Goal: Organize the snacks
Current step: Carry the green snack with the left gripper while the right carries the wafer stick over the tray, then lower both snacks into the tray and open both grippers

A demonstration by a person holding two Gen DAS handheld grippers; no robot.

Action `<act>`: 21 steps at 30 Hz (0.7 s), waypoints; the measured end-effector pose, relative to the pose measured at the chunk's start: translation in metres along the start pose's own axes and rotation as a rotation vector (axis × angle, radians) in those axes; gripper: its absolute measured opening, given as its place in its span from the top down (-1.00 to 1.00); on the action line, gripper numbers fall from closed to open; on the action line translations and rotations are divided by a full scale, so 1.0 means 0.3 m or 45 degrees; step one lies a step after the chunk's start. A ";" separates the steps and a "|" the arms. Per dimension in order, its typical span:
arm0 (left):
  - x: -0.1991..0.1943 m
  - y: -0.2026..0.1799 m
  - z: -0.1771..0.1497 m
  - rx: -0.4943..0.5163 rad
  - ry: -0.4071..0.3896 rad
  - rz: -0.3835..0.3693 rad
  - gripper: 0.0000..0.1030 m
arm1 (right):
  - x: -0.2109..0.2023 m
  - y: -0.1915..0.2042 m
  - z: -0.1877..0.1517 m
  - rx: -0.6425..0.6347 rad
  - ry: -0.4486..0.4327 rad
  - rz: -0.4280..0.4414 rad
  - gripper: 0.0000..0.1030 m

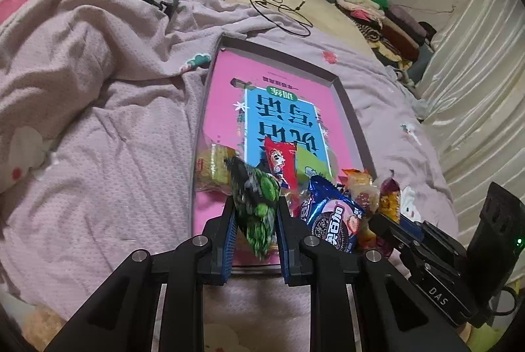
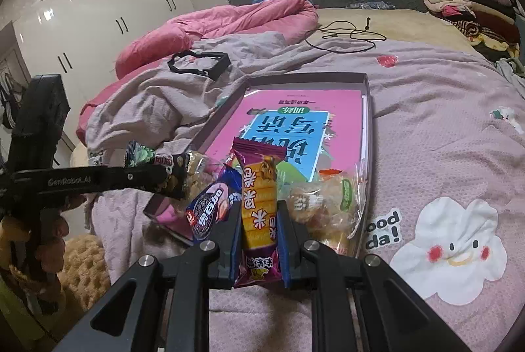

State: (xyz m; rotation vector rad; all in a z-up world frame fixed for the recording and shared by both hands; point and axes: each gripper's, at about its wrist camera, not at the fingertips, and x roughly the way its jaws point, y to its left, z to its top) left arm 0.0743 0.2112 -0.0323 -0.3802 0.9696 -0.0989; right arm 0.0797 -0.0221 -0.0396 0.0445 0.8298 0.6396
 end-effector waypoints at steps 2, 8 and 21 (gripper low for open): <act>0.015 -0.001 -0.004 -0.002 0.009 -0.005 0.58 | 0.015 0.003 0.004 -0.005 0.006 -0.007 0.62; 0.039 -0.013 -0.008 0.010 -0.001 0.014 0.57 | 0.042 0.009 0.021 -0.002 -0.001 -0.039 0.62; 0.060 -0.020 0.005 0.040 -0.004 0.053 0.55 | 0.075 0.007 0.035 0.038 0.007 -0.108 0.62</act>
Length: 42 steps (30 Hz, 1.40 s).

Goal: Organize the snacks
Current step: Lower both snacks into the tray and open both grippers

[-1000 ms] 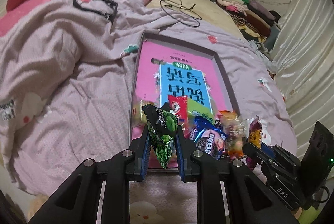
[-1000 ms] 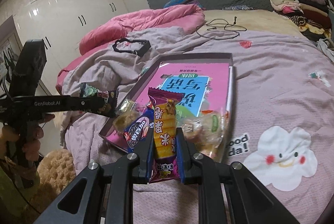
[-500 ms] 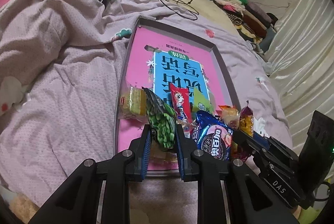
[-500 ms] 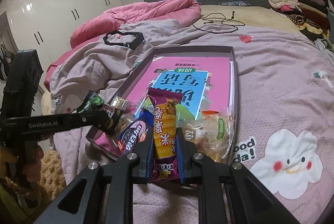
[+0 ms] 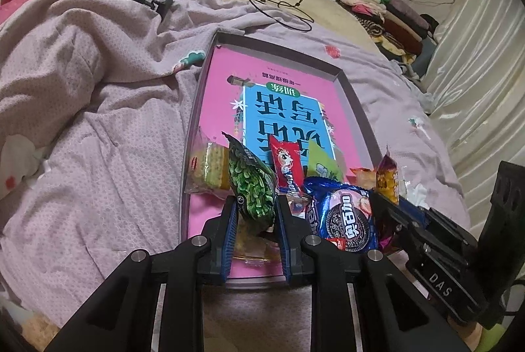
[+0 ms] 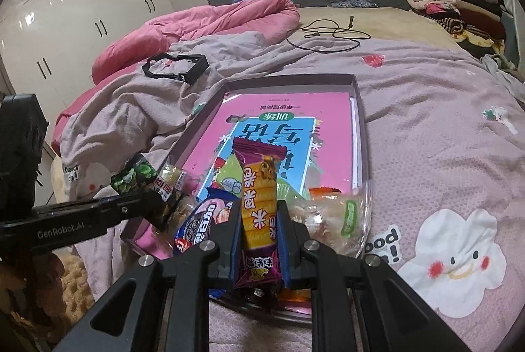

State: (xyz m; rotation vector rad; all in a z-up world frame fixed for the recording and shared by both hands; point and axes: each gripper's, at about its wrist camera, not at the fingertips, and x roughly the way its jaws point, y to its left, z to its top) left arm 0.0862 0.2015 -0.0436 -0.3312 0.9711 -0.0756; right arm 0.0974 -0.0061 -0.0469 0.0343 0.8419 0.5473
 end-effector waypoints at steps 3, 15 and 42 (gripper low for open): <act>-0.002 0.001 0.001 -0.005 -0.001 -0.003 0.54 | -0.001 -0.005 -0.014 0.008 0.016 0.005 0.62; -0.002 -0.006 0.002 0.014 0.005 0.012 0.53 | -0.028 -0.033 -0.033 0.044 0.012 0.045 0.42; -0.036 -0.013 0.009 0.036 -0.015 0.082 -0.01 | -0.089 -0.008 -0.062 0.000 -0.004 0.068 0.11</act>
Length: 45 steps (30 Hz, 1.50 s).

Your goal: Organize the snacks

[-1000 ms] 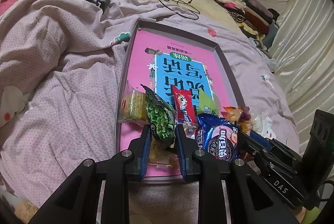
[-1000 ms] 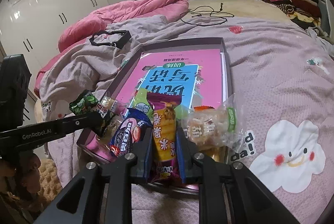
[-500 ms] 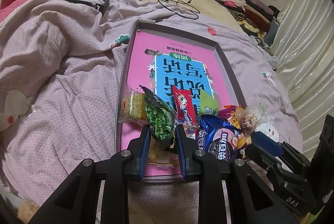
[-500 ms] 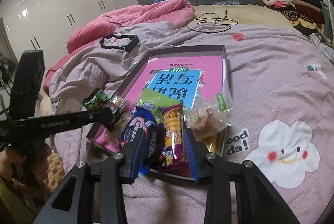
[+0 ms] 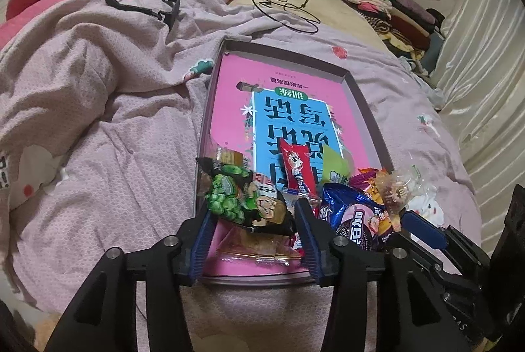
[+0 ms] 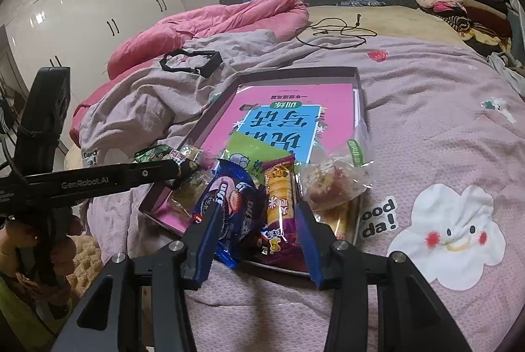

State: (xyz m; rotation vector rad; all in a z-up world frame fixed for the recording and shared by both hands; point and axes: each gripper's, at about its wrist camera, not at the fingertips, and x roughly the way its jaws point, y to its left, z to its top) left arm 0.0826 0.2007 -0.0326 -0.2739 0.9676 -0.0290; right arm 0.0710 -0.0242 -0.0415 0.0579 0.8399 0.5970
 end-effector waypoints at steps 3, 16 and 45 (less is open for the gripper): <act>-0.014 -0.003 0.003 0.003 -0.010 0.009 -0.12 | -0.006 -0.005 0.001 0.005 -0.008 -0.009 0.10; -0.110 -0.050 0.027 0.064 -0.115 0.080 -0.38 | -0.042 -0.031 0.015 0.039 -0.056 -0.066 -0.20; -0.267 -0.120 -0.125 0.059 -0.177 0.180 -0.58 | -0.255 -0.020 -0.028 -0.050 -0.146 -0.254 -0.86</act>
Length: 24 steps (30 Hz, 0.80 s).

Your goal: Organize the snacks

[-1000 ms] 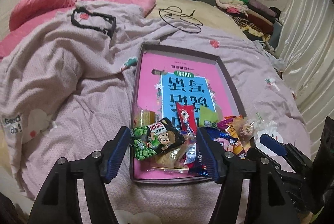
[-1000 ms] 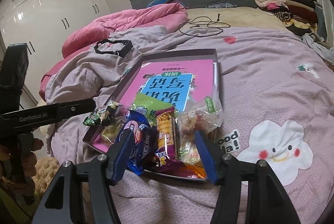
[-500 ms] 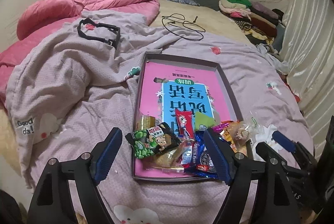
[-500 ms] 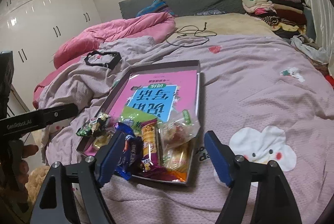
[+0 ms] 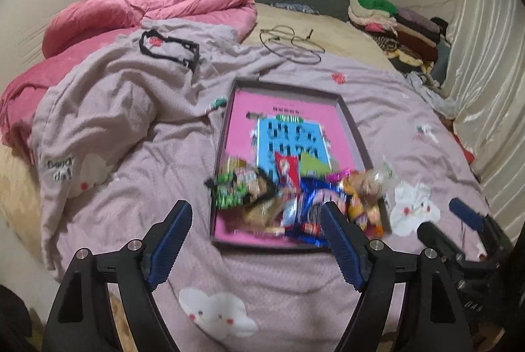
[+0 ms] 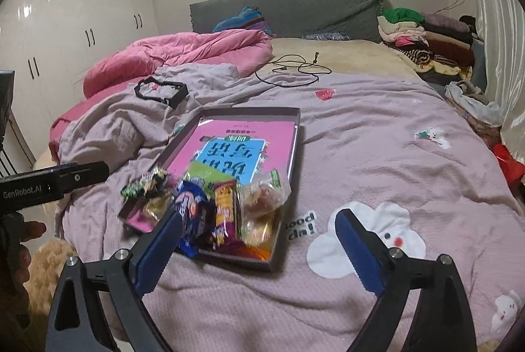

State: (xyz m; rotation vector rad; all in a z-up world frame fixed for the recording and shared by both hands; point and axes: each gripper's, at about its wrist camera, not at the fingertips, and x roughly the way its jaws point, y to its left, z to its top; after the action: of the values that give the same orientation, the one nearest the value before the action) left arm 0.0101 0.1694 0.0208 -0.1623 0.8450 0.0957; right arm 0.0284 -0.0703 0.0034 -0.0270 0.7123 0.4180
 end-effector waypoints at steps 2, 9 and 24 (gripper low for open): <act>0.000 -0.006 -0.031 0.005 0.012 0.011 -0.58 | -0.011 0.002 -0.017 0.002 0.015 0.000 -0.87; -0.002 -0.027 -0.125 -0.005 0.077 0.013 -0.58 | -0.036 0.006 -0.069 0.016 0.055 0.002 -0.93; -0.039 -0.098 -0.169 0.071 0.082 0.000 -0.58 | -0.094 0.029 -0.127 0.047 0.036 0.029 -0.98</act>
State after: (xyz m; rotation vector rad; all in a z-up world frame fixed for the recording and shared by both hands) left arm -0.0306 0.1310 -0.0004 -0.1135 0.9105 0.0670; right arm -0.0179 -0.0790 -0.0065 0.0101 0.7487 0.4265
